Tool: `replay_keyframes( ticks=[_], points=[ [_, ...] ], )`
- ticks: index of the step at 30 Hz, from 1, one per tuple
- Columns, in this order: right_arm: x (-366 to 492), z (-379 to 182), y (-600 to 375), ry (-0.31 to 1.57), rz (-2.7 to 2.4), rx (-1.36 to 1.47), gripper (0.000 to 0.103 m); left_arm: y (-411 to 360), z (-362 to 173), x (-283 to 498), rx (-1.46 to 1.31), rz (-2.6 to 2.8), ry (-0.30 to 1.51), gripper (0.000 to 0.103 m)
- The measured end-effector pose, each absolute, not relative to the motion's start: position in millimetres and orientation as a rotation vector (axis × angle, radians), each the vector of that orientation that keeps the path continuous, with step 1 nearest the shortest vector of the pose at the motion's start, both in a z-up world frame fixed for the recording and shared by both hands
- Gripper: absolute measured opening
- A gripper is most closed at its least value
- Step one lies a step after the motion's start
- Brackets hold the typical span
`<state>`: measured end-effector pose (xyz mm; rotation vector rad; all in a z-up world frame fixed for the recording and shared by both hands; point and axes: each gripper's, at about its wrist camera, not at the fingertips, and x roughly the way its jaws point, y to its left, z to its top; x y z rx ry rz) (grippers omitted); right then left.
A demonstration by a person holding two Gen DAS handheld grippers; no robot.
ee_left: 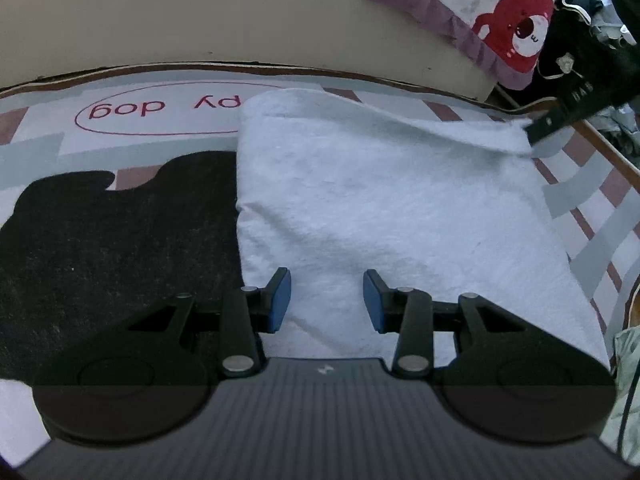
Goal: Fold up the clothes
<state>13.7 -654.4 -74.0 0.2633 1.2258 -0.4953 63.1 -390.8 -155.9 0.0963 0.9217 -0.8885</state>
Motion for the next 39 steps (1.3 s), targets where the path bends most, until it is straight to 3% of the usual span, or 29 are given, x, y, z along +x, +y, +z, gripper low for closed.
replay_keyframes(
  ticks=[4, 7, 11, 15, 16, 20, 22, 23, 24, 25, 26, 27, 31, 35, 39],
  points=[
    [19, -73, -676, 1.200, -0.545, 0.265, 0.002, -396, -156, 59, 0.144, -0.875, 0.905, 0.039],
    [17, -71, -694, 1.178, -0.625, 0.349, 0.011, -397, -156, 58, 0.153, -0.862, 0.900, 0.040],
    [-6, -58, -706, 1.049, -0.590, 0.474, 0.011, -396, -153, 66, 0.110, -0.853, 0.914, 0.041],
    [-31, -68, -684, 0.977, -0.421, 0.480, 0.047, -388, -147, 81, 0.035, -0.829, 0.909, 0.044],
    [-34, -74, -680, 0.970, -0.408, 0.487, 0.052, -387, -146, 86, 0.019, -0.817, 0.907, 0.046],
    [-38, -112, -664, 0.977, -0.440, 0.527, 0.052, -391, -143, 110, 0.022, -0.780, 0.903, 0.049],
    [-38, -125, -665, 0.920, -0.445, 0.585, 0.051, -397, -144, 120, 0.036, -0.777, 0.922, 0.056],
    [-37, -131, -668, 0.895, -0.442, 0.610, 0.044, -400, -146, 125, 0.030, -0.791, 0.932, 0.057],
    [-35, -135, -671, 0.881, -0.441, 0.625, 0.015, -402, -148, 129, 0.019, -0.809, 0.943, 0.057],
    [-33, -139, -675, 0.868, -0.441, 0.641, 0.006, -405, -149, 134, 0.008, -0.828, 0.953, 0.056],
    [-31, -142, -679, 0.854, -0.440, 0.656, 0.006, -409, -151, 137, 0.026, -0.838, 0.947, 0.050],
    [-30, -143, -682, 0.843, -0.447, 0.648, 0.004, -416, -152, 137, 0.086, -0.827, 0.929, 0.033],
    [-32, -135, -699, 0.814, -0.563, 0.593, 0.004, -437, -153, 131, 0.246, -0.782, 0.865, 0.032],
    [-47, -126, -712, 0.777, -0.628, 0.581, 0.005, -431, -149, 126, 0.213, -0.765, 0.822, 0.035],
    [-58, -111, -674, 0.706, -0.395, 0.576, 0.013, -427, -154, 130, 0.211, -0.769, 0.831, 0.035]
  ],
)
